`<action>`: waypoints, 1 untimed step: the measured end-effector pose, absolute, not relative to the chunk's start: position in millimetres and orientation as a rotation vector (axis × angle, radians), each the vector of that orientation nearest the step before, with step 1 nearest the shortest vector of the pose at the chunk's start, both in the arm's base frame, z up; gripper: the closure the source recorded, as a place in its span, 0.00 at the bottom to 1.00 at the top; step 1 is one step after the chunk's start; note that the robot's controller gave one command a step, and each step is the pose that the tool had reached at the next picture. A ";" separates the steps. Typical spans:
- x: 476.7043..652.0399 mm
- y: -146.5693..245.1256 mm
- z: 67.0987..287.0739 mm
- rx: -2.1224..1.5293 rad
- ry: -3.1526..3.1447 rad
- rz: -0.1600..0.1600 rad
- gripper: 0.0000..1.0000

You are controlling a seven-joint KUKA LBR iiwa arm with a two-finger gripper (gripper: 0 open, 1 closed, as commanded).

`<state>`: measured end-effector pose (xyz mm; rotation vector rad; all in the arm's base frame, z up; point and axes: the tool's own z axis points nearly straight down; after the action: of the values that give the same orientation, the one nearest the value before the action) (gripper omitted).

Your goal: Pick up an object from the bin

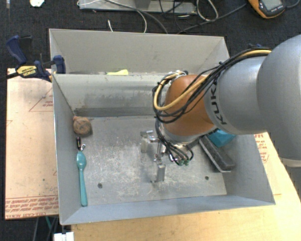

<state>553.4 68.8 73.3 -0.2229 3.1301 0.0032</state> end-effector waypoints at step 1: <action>550.4 19.5 71.0 -0.228 3.131 0.006 0.00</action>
Offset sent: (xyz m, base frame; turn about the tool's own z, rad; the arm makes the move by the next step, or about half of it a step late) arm 0.0168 -0.0764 0.0095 -0.0059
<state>550.4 19.5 71.0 -0.2280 3.1308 0.0063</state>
